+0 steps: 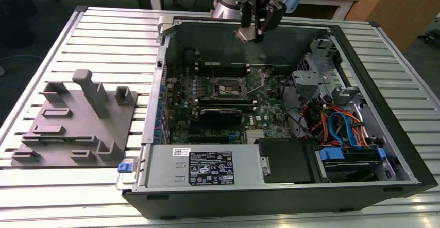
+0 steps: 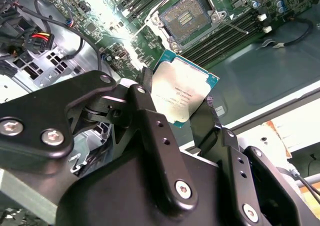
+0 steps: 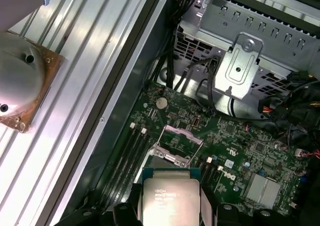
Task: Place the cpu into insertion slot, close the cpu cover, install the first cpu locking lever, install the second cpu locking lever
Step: 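Place the cpu into insertion slot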
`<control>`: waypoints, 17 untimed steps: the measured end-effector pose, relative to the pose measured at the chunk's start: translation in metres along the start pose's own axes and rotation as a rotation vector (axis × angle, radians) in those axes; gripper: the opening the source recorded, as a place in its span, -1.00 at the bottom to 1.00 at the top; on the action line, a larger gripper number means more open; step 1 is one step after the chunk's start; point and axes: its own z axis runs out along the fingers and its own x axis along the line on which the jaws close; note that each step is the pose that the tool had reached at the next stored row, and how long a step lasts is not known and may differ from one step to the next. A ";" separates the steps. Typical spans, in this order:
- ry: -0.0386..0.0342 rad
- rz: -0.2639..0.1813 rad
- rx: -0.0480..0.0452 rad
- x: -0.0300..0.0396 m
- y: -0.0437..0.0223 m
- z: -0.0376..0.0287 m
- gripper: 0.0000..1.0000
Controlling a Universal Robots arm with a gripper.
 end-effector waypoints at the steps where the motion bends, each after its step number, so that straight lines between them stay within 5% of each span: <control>1: -0.0004 0.005 -0.0001 0.0000 0.0000 0.0000 0.08; 17: -0.0096 0.113 0.0007 0.0010 -0.0025 0.0014 0.08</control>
